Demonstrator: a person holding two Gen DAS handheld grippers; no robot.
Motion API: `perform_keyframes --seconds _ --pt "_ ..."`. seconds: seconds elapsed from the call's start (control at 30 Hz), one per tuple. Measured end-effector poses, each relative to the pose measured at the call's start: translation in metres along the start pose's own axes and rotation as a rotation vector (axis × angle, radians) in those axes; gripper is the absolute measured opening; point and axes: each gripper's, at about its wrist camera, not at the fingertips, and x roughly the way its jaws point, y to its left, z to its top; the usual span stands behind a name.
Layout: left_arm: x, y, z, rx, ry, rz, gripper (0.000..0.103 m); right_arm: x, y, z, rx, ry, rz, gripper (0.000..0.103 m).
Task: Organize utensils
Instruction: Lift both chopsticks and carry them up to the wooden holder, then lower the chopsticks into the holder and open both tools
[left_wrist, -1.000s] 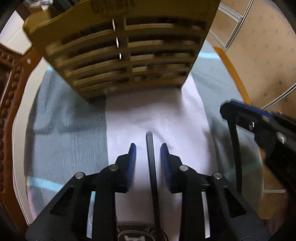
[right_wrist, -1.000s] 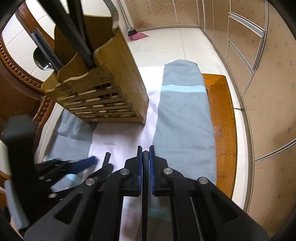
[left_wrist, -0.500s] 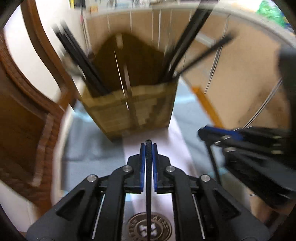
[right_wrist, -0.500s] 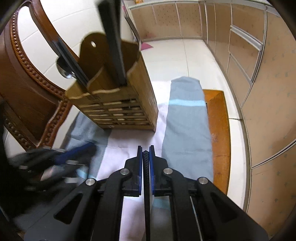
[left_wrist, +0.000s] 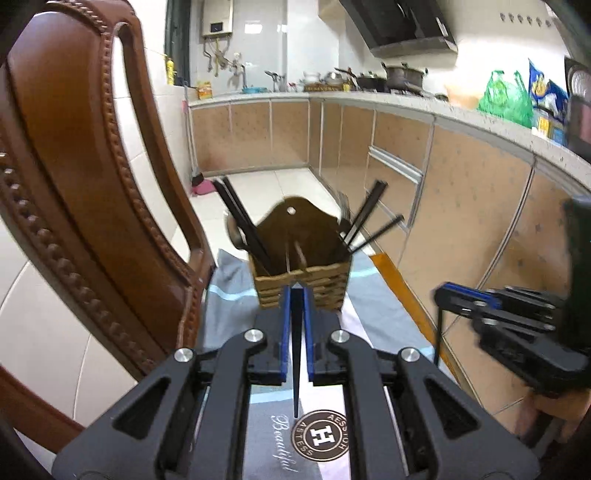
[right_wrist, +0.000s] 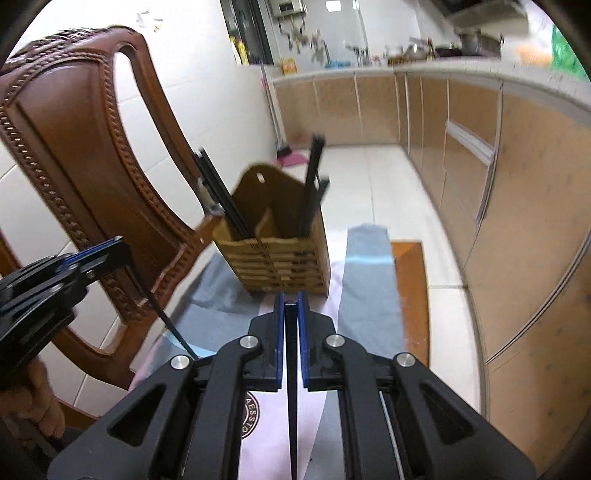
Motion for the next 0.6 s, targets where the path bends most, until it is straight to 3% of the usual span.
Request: perform_keyframes --seconds 0.23,0.6 --pt "-0.036 0.031 0.011 -0.054 -0.072 -0.004 0.006 -0.046 0.026 0.028 0.003 -0.118 -0.017 0.007" --pt "-0.052 0.062 0.015 -0.117 -0.101 -0.016 0.006 -0.041 0.068 0.159 -0.061 -0.255 -0.087 0.007"
